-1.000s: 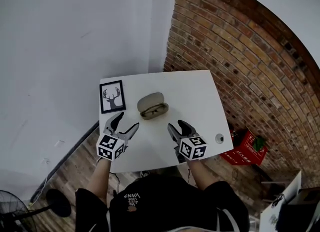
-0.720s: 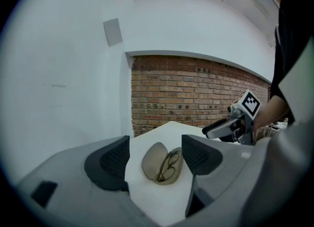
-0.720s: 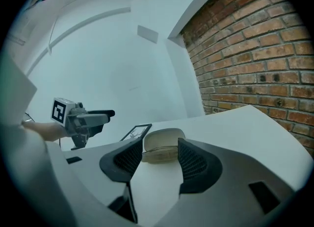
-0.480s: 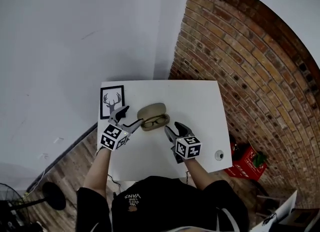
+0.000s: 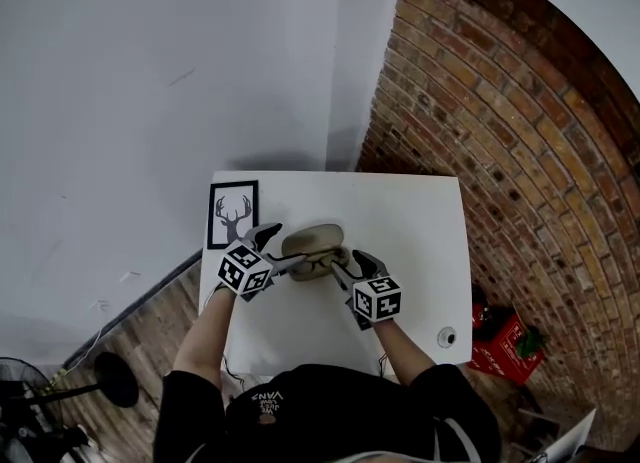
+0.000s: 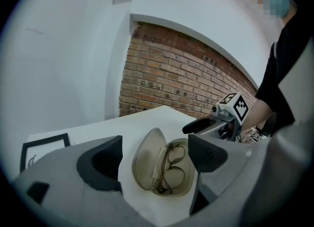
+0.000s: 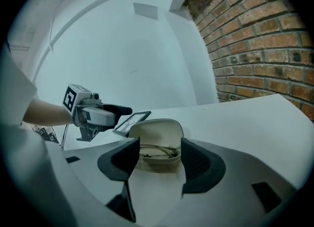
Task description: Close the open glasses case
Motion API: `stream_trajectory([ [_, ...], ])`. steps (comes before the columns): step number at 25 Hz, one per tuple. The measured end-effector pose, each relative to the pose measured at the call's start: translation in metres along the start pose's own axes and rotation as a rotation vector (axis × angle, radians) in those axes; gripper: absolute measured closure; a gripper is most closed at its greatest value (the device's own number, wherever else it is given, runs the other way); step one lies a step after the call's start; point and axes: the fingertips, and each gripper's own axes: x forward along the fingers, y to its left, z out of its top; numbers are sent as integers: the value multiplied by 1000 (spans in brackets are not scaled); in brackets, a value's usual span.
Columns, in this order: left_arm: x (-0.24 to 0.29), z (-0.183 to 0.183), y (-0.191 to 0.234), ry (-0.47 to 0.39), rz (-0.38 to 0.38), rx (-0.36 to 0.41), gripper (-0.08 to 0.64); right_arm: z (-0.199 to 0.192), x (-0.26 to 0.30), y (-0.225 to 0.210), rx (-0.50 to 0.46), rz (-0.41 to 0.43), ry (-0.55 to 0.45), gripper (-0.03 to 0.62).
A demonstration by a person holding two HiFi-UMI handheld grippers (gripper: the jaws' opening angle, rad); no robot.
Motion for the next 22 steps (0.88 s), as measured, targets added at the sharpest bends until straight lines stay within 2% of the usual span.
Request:
stream_trajectory([
  [6,15,-15,3,48,-71,-43,144,-9,12,3,6,57,38,357],
  [14,17,-22,-1,70,-130,-74,144,-17,14,2,-15,39,66,362],
  [22,10,-18,-28,64,-192,-24,145,-36,10,3,-35,8,113,360],
])
